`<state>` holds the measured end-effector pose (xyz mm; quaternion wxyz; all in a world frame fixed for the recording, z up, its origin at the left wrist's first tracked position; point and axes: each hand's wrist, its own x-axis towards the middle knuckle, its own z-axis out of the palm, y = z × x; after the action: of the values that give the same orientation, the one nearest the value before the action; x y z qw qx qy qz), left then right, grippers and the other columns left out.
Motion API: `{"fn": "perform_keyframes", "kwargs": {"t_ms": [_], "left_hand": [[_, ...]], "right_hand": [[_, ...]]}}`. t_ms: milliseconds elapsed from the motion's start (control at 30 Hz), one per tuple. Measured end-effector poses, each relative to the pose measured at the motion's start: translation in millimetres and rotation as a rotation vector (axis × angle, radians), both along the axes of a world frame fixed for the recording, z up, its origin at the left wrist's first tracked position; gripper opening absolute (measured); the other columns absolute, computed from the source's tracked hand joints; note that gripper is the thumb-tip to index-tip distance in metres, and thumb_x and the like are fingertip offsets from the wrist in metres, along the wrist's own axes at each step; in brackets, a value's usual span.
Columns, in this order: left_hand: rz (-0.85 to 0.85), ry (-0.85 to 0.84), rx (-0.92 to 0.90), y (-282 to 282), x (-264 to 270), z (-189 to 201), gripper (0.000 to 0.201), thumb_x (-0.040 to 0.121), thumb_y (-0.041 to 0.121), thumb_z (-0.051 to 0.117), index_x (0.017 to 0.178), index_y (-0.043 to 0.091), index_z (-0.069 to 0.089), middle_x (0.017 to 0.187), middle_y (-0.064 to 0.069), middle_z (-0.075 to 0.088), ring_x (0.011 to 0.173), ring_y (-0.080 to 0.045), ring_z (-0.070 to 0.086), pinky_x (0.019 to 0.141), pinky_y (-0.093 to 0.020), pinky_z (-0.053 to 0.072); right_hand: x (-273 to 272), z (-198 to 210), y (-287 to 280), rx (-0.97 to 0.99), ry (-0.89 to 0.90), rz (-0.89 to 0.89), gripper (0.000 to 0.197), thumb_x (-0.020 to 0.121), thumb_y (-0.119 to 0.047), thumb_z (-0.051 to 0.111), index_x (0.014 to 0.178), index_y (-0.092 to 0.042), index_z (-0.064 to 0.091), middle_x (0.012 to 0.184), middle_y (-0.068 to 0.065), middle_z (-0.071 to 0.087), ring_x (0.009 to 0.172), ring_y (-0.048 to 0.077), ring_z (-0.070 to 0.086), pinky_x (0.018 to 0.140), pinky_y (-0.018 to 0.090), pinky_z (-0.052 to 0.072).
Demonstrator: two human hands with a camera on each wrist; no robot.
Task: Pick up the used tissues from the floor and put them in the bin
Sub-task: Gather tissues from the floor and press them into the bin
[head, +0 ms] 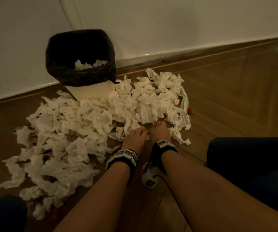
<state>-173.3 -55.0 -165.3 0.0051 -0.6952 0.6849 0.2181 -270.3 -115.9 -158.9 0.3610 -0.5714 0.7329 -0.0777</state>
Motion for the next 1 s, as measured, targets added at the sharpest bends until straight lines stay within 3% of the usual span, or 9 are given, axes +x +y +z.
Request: {"fn": "perform_keyframes", "kwargs": {"t_ms": [167,333,500,667,767,867,933,1000], "left_hand": [[-0.016,-0.112,0.035,-6,0,-8,0.053,0.094,0.018,0.044,0.143,0.028,0.027,0.151,-0.006,0.016,0.132,-0.031,0.025,0.098,-0.041,0.040],[0.006,-0.125,0.099,-19,-3,-8,0.041,0.092,0.021,0.050,0.131,0.024,0.036,0.140,-0.013,0.026,0.123,-0.037,0.034,0.090,-0.042,0.043],[-0.046,-0.181,0.100,-25,-7,-11,0.033,0.094,0.017,0.048,0.126,0.013,0.039,0.130,-0.012,0.037,0.117,-0.038,0.042,0.089,-0.042,0.042],[-0.085,-0.203,0.048,-25,-5,-8,0.029,0.097,0.023,0.044,0.121,0.007,0.045,0.126,-0.013,0.045,0.109,-0.033,0.052,0.088,-0.039,0.045],[0.081,0.013,0.002,-29,2,4,0.033,0.095,0.035,0.046,0.123,0.016,0.049,0.122,-0.006,0.056,0.108,-0.026,0.057,0.086,-0.038,0.048],[0.294,0.366,-0.076,-29,12,18,0.036,0.089,0.037,0.057,0.123,0.025,0.050,0.117,-0.001,0.061,0.102,-0.020,0.060,0.080,-0.030,0.045],[0.414,0.600,-0.152,-29,21,30,0.031,0.085,0.032,0.065,0.114,0.027,0.056,0.116,0.001,0.062,0.099,-0.012,0.057,0.078,-0.025,0.043],[0.482,0.707,-0.218,-32,33,43,0.019,0.083,0.031,0.067,0.101,0.030,0.061,0.106,0.002,0.063,0.092,-0.013,0.056,0.074,-0.023,0.042]], "right_hand": [[-11,-3,3,-0.064,-0.018,-0.061,0.038,0.098,-0.029,0.033,0.134,-0.019,0.031,0.098,0.015,0.066,0.089,0.033,0.064,0.066,0.033,0.041],[-28,1,12,-0.264,0.102,-0.061,0.027,0.101,-0.033,0.029,0.113,-0.015,0.046,0.085,0.011,0.065,0.079,0.032,0.064,0.057,0.030,0.035],[-35,0,9,-0.253,0.078,-0.113,0.024,0.099,-0.028,0.032,0.109,-0.015,0.049,0.093,0.011,0.065,0.086,0.031,0.062,0.065,0.036,0.046],[-28,-5,10,-0.285,0.026,-0.099,0.022,0.099,-0.025,0.034,0.107,-0.013,0.050,0.091,0.011,0.065,0.082,0.030,0.063,0.058,0.030,0.036],[-23,-7,8,-0.286,-0.033,-0.116,0.021,0.099,-0.024,0.032,0.106,-0.014,0.050,0.088,0.009,0.064,0.078,0.029,0.062,0.058,0.028,0.033],[-18,-4,3,-0.299,-0.124,-0.181,0.021,0.099,-0.024,0.032,0.108,-0.015,0.049,0.079,0.007,0.060,0.070,0.027,0.057,0.058,0.029,0.034],[-13,3,-5,-0.274,-0.206,-0.238,0.023,0.098,-0.025,0.032,0.108,-0.016,0.051,0.078,0.001,0.054,0.068,0.023,0.052,0.060,0.028,0.033],[-6,11,-18,-0.182,-0.340,-0.296,0.023,0.097,-0.025,0.034,0.098,-0.018,0.057,0.083,0.000,0.053,0.073,0.020,0.049,0.065,0.030,0.038]]}}
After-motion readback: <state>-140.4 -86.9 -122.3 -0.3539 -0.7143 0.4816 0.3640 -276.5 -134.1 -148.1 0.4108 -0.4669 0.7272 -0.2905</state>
